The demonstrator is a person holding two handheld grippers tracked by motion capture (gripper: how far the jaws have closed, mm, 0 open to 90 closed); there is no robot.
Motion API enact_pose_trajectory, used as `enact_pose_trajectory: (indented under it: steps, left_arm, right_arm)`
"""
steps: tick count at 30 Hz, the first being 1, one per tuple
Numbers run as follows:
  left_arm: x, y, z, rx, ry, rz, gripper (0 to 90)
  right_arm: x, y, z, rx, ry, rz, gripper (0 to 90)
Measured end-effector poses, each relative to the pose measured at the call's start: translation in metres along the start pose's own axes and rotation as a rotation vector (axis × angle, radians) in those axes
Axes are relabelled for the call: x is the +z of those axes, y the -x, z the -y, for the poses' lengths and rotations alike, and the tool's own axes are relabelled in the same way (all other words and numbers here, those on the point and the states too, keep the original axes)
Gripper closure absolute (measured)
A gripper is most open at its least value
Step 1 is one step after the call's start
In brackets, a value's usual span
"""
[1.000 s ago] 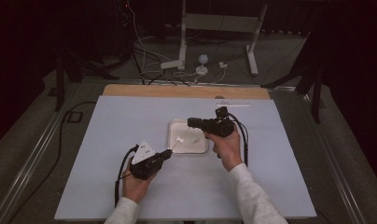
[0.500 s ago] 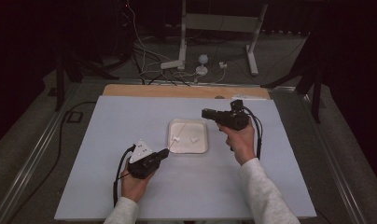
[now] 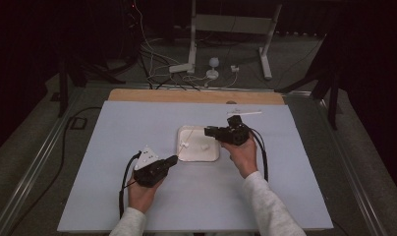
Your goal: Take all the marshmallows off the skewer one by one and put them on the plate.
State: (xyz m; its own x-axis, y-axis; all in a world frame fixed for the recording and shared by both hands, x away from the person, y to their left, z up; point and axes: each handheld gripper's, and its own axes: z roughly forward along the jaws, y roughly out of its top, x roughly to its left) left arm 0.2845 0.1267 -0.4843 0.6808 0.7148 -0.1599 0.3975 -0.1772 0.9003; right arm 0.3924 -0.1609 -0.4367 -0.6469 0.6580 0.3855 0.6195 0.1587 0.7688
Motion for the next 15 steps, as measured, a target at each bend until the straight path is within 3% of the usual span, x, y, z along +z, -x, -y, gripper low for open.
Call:
enact_pose_trajectory:
  steps: [6, 7, 8, 12, 15]
  left_arm:
    - [0.001, -0.001, 0.0, -0.004, -0.005, 0.0, 90.0]
    - [0.001, -0.001, 0.0, -0.004, -0.005, -0.001, 90.0]
    - [0.002, -0.001, 0.0, -0.005, -0.006, 0.0, 90.0]
    - [0.002, -0.001, 0.0, -0.008, -0.008, -0.003, 90.0]
    - [0.002, -0.002, 0.0, -0.016, -0.008, -0.008, 90.0]
  right_arm:
    - [0.01, 0.004, 0.011, 0.002, -0.04, 0.03, 73.8]
    - [0.012, 0.006, 0.014, 0.004, -0.052, 0.046, 67.0]
    - [0.012, 0.006, 0.014, 0.004, -0.052, 0.046, 67.0]
    - [0.015, 0.008, 0.017, 0.014, -0.073, 0.089, 44.9]
    - [0.015, 0.007, 0.017, 0.012, -0.076, 0.087, 34.1]
